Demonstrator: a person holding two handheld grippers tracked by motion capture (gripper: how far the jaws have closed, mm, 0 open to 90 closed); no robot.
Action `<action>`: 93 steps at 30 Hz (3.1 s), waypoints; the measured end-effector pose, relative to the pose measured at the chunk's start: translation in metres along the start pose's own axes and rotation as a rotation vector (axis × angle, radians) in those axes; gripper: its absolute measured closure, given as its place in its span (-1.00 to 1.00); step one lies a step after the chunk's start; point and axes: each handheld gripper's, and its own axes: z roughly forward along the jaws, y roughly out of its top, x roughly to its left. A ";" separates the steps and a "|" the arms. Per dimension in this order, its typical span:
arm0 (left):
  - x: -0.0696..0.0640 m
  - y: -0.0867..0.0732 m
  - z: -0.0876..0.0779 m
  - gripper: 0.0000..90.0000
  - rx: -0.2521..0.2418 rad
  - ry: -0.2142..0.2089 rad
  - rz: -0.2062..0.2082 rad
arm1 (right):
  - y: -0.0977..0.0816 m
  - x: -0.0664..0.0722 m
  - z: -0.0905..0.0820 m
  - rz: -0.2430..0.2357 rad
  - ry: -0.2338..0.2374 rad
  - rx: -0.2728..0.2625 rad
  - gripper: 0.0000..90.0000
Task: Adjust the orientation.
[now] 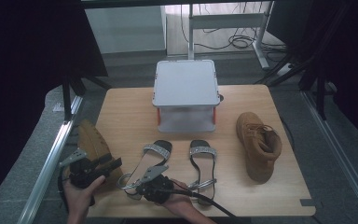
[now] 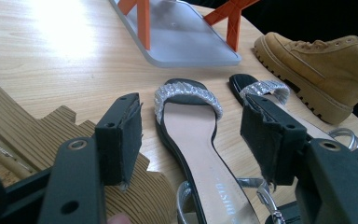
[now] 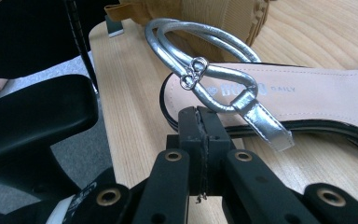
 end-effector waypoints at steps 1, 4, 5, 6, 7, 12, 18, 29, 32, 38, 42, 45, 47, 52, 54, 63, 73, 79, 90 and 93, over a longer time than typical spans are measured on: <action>0.000 0.000 0.000 -0.14 -0.001 0.000 0.000 | 0.000 0.000 0.000 0.000 0.000 0.000 1.00; 0.001 0.000 0.000 -0.14 0.000 -0.002 0.000 | -0.003 0.003 -0.007 -0.008 -0.033 -0.039 0.99; 0.001 0.000 0.000 -0.14 0.000 -0.002 0.000 | -0.003 0.003 -0.007 -0.008 -0.033 -0.039 0.99; 0.001 0.000 0.001 -0.14 0.002 -0.004 -0.001 | -0.004 0.002 -0.017 0.000 -0.047 -0.068 1.00; 0.001 0.000 0.002 -0.14 0.003 -0.004 0.000 | -0.005 0.001 -0.022 0.009 -0.056 -0.080 1.00; 0.001 0.001 0.003 -0.14 0.003 -0.006 0.000 | -0.014 -0.004 -0.052 0.030 -0.109 -0.120 1.00; -0.001 0.001 0.006 -0.14 0.007 -0.020 0.000 | -0.030 -0.010 -0.077 0.069 -0.174 -0.145 0.99; -0.004 0.001 0.008 -0.14 0.010 -0.023 0.006 | -0.064 -0.030 -0.120 0.152 -0.264 -0.175 1.00; -0.004 0.001 0.008 -0.14 0.011 -0.022 0.009 | -0.068 -0.032 -0.126 0.159 -0.277 -0.177 1.00; -0.004 0.001 0.008 -0.14 0.011 -0.021 0.011 | -0.080 -0.034 -0.141 0.180 -0.307 -0.182 1.00; -0.004 0.002 0.008 -0.14 0.007 -0.023 0.014 | -0.084 -0.033 -0.146 0.182 -0.320 -0.178 1.00; -0.004 0.003 0.008 -0.14 0.007 -0.027 0.014 | -0.087 -0.033 -0.146 0.184 -0.328 -0.171 1.00; -0.003 0.002 0.008 -0.14 0.009 -0.027 0.013 | -0.088 -0.032 -0.146 0.186 -0.330 -0.168 1.00; -0.004 0.002 0.007 -0.14 0.008 -0.027 0.016 | -0.090 -0.027 -0.143 0.180 -0.322 -0.161 0.99; -0.005 0.003 0.007 -0.14 0.005 -0.027 0.018 | -0.092 -0.024 -0.141 0.174 -0.315 -0.150 1.00; -0.005 0.003 0.015 -0.14 0.021 -0.032 0.022 | -0.096 -0.017 -0.124 0.155 -0.308 -0.100 1.00; -0.004 0.003 0.016 -0.15 0.025 -0.033 0.022 | -0.095 -0.008 -0.137 0.133 -0.290 -0.124 1.00; -0.005 0.002 0.017 -0.15 0.026 -0.035 0.025 | -0.101 -0.005 -0.132 0.141 -0.272 -0.108 1.00; -0.006 0.002 0.020 -0.15 0.035 -0.036 0.026 | -0.105 -0.006 -0.121 0.152 -0.311 -0.066 1.00; -0.008 0.003 0.017 -0.15 0.027 -0.039 0.029 | -0.106 -0.009 -0.122 0.158 -0.320 -0.061 1.00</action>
